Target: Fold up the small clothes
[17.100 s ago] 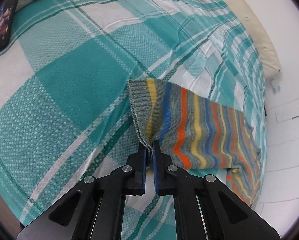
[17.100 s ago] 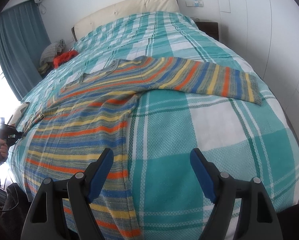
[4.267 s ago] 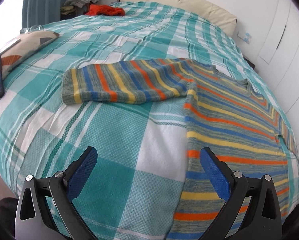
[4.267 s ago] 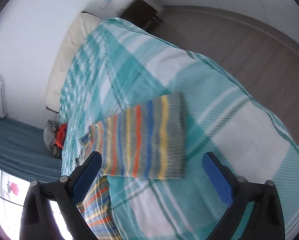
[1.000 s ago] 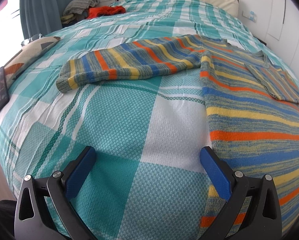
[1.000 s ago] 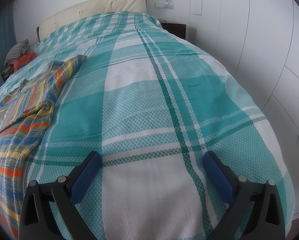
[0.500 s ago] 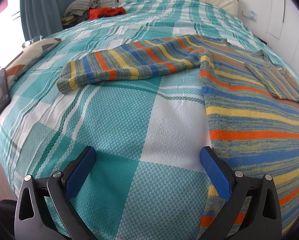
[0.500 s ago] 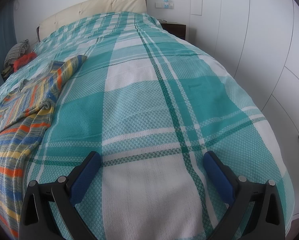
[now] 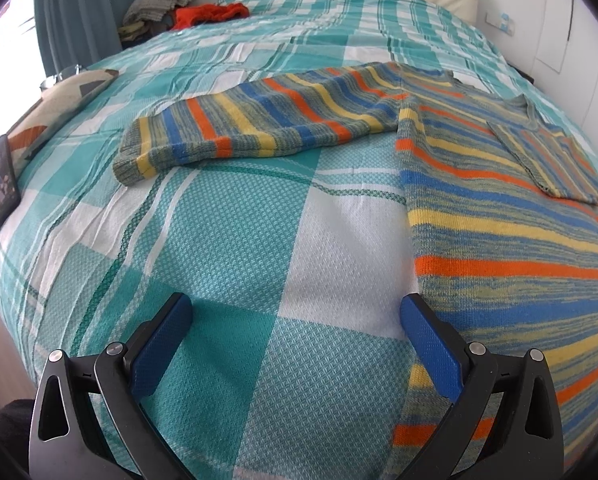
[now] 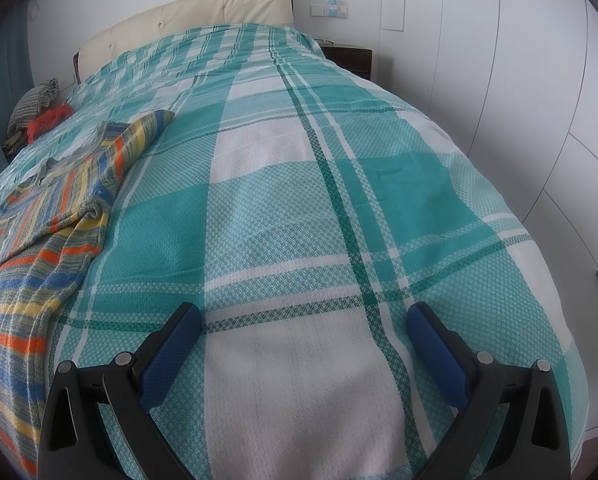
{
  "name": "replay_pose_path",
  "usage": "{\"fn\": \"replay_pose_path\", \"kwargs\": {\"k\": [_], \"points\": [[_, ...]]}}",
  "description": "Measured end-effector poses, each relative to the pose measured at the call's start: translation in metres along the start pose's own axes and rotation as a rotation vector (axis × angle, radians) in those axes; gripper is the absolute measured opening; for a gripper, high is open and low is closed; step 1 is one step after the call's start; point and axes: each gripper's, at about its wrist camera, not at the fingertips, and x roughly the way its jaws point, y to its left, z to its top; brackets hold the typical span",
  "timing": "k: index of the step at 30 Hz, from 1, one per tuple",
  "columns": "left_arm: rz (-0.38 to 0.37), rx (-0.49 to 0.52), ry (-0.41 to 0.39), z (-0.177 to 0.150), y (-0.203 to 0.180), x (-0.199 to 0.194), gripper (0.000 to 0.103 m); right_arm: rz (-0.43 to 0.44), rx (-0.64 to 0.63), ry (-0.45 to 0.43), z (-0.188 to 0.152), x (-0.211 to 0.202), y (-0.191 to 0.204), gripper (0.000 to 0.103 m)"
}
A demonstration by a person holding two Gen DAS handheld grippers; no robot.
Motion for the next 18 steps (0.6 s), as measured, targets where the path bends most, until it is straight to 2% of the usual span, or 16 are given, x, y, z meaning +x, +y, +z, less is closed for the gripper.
{"fn": "replay_pose_path", "kwargs": {"k": [1, 3, 6, 8, 11, 12, 14, 15, 16, 18], "points": [[-0.045, -0.023, 0.003, 0.004, 0.006, -0.007, 0.102, -0.001, 0.000, 0.000, 0.000, 0.000, 0.000, 0.102], [-0.136, -0.114, -0.062, 0.016, 0.031, -0.028, 0.102, 0.000, 0.000, 0.000, 0.000, 0.000, 0.000, 0.102], [-0.150, -0.302, -0.136, 0.044, 0.087, -0.037, 0.102, 0.000, 0.000, 0.000, 0.000, 0.000, 0.000, 0.102], [-0.141, -0.424, -0.090, 0.066, 0.126, -0.017, 0.102, 0.000, 0.000, -0.001, 0.000, 0.000, 0.000, 0.102], [-0.151, -0.557, 0.036, 0.087, 0.168, 0.031, 0.098, -0.001, -0.001, -0.001, 0.000, 0.000, 0.000, 0.102], [-0.162, -0.585, 0.056, 0.090, 0.177, 0.042, 0.087, 0.000, 0.000, -0.001, 0.000, 0.000, 0.000, 0.102], [-0.158, -0.584, 0.049, 0.096, 0.181, 0.050, 0.041, 0.000, 0.000, -0.001, 0.000, 0.000, 0.000, 0.102], [-0.180, -0.570, 0.058, 0.101, 0.180, 0.053, 0.000, -0.001, -0.001, -0.001, 0.000, 0.000, 0.000, 0.102], [-0.192, -0.554, 0.071, 0.107, 0.177, 0.052, 0.001, -0.001, -0.001, -0.001, 0.000, 0.000, 0.000, 0.102], [-0.183, -0.479, 0.028, 0.128, 0.158, 0.032, 0.001, 0.000, 0.000, -0.001, 0.000, 0.001, 0.000, 0.102]]}}
